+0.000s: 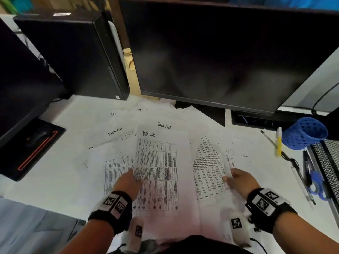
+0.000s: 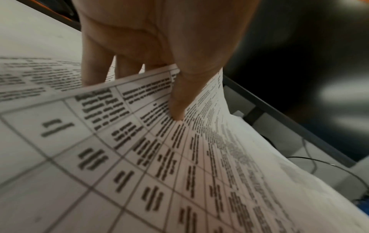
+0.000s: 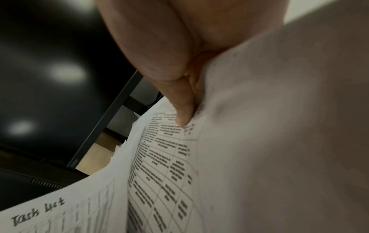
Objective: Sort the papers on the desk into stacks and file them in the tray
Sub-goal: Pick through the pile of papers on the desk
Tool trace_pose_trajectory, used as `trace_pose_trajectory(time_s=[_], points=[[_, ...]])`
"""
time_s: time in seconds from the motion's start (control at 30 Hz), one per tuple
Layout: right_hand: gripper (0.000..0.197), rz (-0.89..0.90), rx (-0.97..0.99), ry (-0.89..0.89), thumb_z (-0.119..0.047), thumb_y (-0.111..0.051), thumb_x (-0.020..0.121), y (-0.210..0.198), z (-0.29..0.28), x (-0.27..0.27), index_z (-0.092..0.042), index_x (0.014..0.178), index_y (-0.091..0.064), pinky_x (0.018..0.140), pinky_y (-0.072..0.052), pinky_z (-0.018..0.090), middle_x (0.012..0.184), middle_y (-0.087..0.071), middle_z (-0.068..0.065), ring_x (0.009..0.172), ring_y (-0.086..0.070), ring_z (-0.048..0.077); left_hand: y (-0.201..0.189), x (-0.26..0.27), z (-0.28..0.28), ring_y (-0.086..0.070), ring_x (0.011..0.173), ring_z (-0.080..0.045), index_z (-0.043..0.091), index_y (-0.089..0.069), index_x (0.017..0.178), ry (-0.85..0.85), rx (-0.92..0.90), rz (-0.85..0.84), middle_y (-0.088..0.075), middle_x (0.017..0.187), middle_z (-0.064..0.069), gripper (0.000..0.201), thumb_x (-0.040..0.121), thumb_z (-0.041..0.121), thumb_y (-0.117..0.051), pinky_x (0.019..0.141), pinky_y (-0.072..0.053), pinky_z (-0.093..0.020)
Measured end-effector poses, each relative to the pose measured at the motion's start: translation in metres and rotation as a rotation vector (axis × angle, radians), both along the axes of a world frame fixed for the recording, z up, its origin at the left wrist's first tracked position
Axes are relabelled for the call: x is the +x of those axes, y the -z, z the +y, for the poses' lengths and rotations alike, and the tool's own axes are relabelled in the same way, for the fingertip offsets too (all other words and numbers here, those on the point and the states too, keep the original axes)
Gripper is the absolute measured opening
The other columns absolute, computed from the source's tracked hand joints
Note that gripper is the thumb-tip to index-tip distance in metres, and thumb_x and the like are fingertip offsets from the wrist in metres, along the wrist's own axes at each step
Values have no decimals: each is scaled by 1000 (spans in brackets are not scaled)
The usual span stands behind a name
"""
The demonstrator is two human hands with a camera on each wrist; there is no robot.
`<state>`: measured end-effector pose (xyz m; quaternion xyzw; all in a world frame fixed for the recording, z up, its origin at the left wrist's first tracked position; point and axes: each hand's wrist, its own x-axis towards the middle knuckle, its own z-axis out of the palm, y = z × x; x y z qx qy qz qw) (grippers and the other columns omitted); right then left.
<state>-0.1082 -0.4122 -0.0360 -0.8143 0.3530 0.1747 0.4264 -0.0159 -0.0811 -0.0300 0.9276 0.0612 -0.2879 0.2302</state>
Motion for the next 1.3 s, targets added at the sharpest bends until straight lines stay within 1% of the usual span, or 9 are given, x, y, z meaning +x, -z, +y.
trace_pose_trajectory(time_s=[0.13,0.27,0.37,0.57,0.7,0.87,0.97,1.07,1.3], points=[[27,69,74,-27,-21,-71,76,13,-3,-5,4,84,-63,70,-46,31,76,-66,13,72,-61,26,-7,-13,-27,-58,102,-19,14,-55,125,5,-77,-56,-63,118,-3,36,92,27,-53,92,-46,-32],[12,82,149,-31,-13,-76,72,13,-11,-4,-10,82,-71,92,-51,43,88,-74,9,89,-67,27,-13,0,-20,-57,108,-26,9,-52,129,-84,-35,-108,-60,124,-9,44,90,29,-56,95,-44,-34],[51,90,143,7,-23,-80,65,14,-18,-1,-2,109,-65,97,-48,44,110,-69,14,102,-64,29,-16,20,-1,-58,99,-29,6,-56,118,-69,77,-115,-63,115,-14,30,92,20,-48,88,-46,-36],[32,131,199,-8,-20,-78,70,1,0,2,-10,95,-62,84,-48,33,100,-66,5,102,-60,27,-17,45,44,-56,108,-29,11,-58,120,-91,357,18,-53,123,-15,52,81,45,-63,91,-48,-33],[13,131,250,-103,-15,-72,79,-3,19,8,-17,83,-59,85,-50,36,91,-66,0,94,-61,20,-3,44,50,-49,119,-35,8,-40,137,-163,216,50,-45,135,-19,89,66,44,-80,100,-44,-41],[22,46,217,-77,-23,-63,88,-3,30,17,-17,109,-59,93,-44,33,102,-63,-2,101,-59,20,0,35,47,-60,94,-32,24,-36,132,-424,-129,-149,-56,122,-16,68,78,3,-70,81,-49,-38],[15,-8,213,38,-13,-63,87,-1,25,16,-18,101,-59,83,-46,33,93,-66,1,90,-61,20,-8,38,54,-59,102,-30,20,-48,131,-367,-169,-252,-59,125,-12,49,85,17,-65,92,-47,-40],[20,-27,220,110,-7,-67,83,3,17,9,-18,99,-66,94,-47,43,96,-71,4,94,-64,26,-17,49,59,-48,124,-31,11,-48,135,-282,-151,-212,-51,137,-10,52,89,33,-60,105,-38,-42],[26,-60,304,135,-1,-68,80,4,25,-2,-26,87,-65,95,-46,40,94,-71,2,97,-64,25,-6,69,27,-53,113,-29,11,-47,133,-176,-214,4,-54,128,-8,56,84,30,-67,96,-43,-40]])
